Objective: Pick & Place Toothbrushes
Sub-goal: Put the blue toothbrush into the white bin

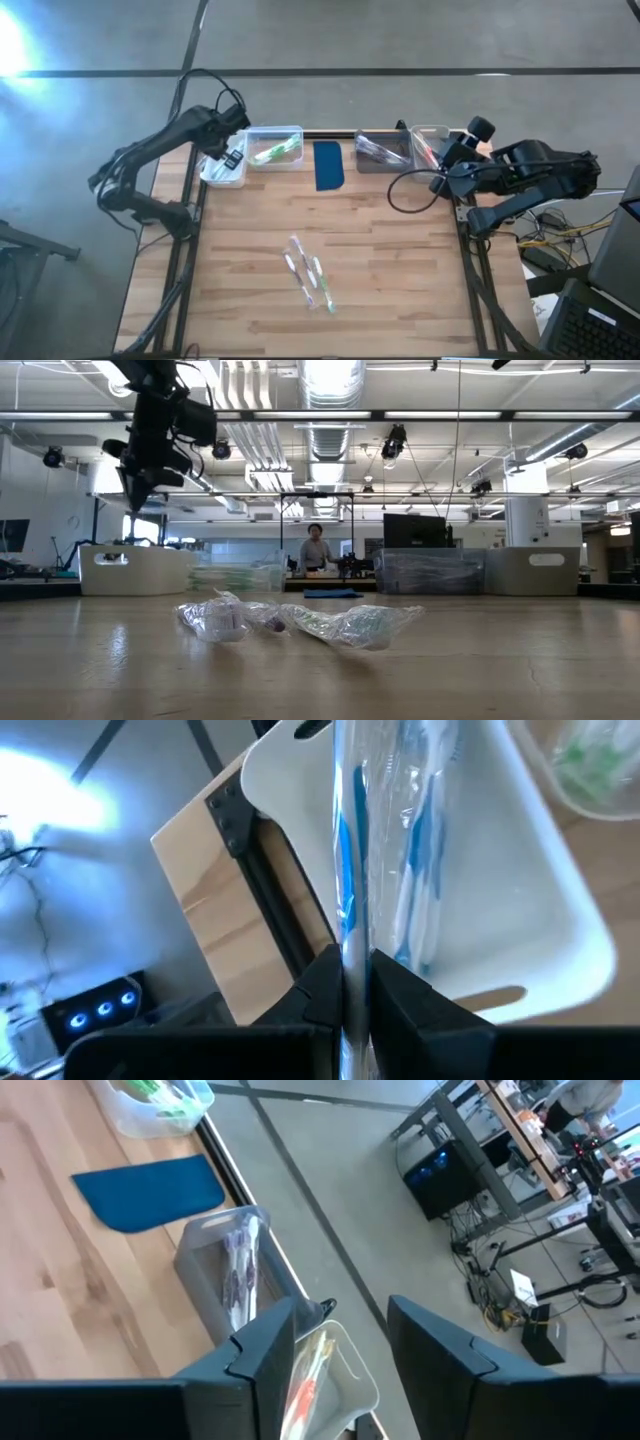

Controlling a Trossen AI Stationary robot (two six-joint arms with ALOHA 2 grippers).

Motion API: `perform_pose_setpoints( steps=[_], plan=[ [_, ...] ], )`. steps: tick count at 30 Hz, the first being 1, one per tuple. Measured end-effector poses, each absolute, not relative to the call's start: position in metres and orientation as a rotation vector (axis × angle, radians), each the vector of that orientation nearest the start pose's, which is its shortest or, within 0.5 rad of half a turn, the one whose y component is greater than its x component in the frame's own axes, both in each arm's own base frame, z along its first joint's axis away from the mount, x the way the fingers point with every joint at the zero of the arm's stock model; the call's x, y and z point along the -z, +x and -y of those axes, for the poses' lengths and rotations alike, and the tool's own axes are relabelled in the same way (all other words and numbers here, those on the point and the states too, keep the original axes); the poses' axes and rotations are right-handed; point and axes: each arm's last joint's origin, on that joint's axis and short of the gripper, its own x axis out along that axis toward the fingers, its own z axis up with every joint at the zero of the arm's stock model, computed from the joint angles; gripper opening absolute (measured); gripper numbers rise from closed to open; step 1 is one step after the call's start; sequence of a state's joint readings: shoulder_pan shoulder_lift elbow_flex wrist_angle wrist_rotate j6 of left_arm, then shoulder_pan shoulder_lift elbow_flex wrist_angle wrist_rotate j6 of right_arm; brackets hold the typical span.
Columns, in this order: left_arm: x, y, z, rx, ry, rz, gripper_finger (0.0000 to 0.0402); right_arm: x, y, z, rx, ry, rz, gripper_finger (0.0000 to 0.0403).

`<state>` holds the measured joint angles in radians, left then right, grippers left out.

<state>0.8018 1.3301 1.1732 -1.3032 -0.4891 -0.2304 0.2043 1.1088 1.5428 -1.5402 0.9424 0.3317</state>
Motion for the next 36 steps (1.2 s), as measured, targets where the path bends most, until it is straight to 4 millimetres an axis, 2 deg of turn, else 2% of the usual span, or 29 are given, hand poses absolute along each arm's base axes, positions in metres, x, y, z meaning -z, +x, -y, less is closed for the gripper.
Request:
perform_pose_setpoints(
  steps=[7,14,23,36],
  plan=[
    [-0.271,0.144,-0.179,-1.231,-0.415,-1.486,0.0032,-0.419,0.137,-0.005,0.799,-0.319,-0.821,0.0152],
    [-0.241,0.141,-0.18,-1.215,-0.422,-1.54,0.0032,-0.42,0.133,-0.004,0.799,-0.311,-0.811,0.0134],
    [-0.217,0.141,-0.181,-1.206,-0.41,-1.488,0.0032,-0.422,0.127,-0.002,0.798,-0.304,-0.798,0.0121],
    [-0.196,0.145,-0.19,-1.173,-0.404,-1.562,0.0032,-0.421,0.128,-0.003,0.799,-0.303,-0.799,0.015]
  ],
)
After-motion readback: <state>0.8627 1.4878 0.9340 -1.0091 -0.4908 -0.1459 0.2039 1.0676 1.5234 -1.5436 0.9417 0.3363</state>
